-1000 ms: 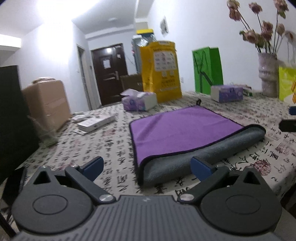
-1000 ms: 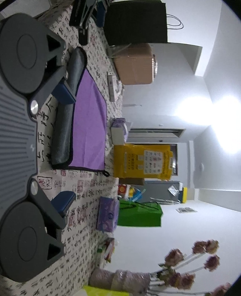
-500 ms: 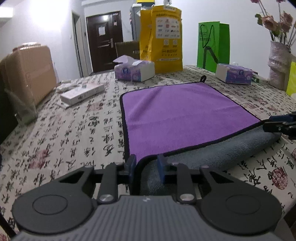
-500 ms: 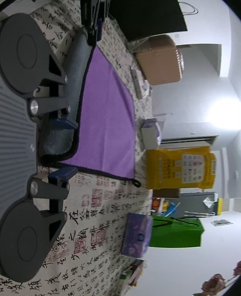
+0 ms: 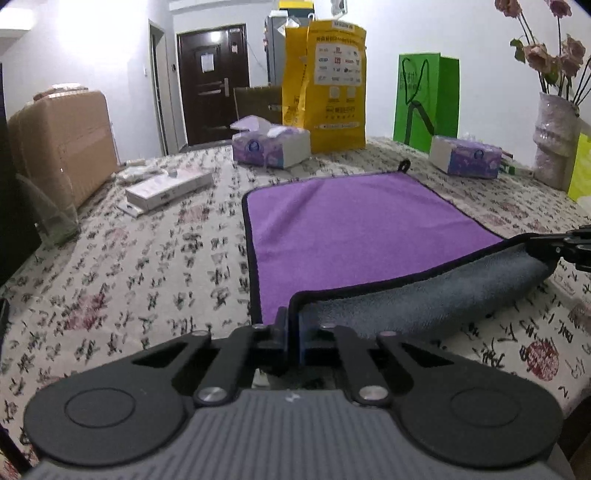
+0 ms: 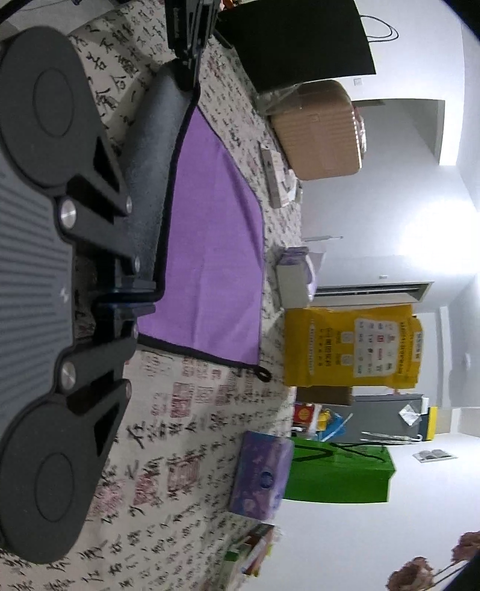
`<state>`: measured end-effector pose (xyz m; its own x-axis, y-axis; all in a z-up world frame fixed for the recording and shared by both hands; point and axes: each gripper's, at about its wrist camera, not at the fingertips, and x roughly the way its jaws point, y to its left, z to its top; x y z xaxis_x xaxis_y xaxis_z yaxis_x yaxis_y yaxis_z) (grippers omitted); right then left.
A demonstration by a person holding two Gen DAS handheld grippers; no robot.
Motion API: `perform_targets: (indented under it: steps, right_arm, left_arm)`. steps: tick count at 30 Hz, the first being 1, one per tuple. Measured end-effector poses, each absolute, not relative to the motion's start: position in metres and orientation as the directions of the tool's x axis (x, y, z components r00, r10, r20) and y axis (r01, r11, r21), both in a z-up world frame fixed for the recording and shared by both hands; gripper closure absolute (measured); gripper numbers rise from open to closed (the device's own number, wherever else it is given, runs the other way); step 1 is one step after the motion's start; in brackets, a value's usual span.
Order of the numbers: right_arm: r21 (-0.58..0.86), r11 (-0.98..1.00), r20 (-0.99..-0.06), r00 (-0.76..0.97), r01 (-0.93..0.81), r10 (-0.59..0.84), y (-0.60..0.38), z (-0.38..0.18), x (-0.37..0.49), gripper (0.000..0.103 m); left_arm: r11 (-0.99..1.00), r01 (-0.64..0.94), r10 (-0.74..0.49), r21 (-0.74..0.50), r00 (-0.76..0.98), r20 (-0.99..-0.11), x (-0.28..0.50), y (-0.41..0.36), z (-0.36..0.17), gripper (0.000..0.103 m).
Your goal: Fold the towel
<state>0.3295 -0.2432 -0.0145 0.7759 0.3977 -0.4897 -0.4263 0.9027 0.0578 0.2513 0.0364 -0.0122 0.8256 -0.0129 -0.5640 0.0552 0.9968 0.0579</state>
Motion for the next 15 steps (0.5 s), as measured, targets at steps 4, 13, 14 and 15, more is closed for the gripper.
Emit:
perform_targets:
  steps: [4, 13, 14, 15]
  right_arm:
    - [0.039, 0.905, -0.480, 0.786, -0.424, 0.389, -0.242, -0.009, 0.332, 0.099]
    - [0.012, 0.904, -0.467, 0.796, -0.428, 0.384, -0.239, 0.000, 0.350, 0.099]
    - [0.011, 0.903, -0.466, 0.797, -0.430, 0.385, -0.239, 0.001, 0.353, 0.099]
    - [0.007, 0.903, -0.466, 0.797, -0.431, 0.384, -0.238, 0.002, 0.357, 0.099]
  left_arm:
    - [0.997, 0.053, -0.010, 0.064, 0.844, -0.537, 0.256, 0.036, -0.002, 0.098]
    - [0.994, 0.042, 0.017, 0.104, 0.864, -0.503, 0.280, 0.035, 0.009, 0.097]
    - [0.993, 0.039, 0.020, 0.107, 0.867, -0.498, 0.284, 0.035, 0.010, 0.097]
    - [0.993, 0.037, 0.021, 0.109, 0.870, -0.493, 0.288, 0.036, 0.013, 0.097]
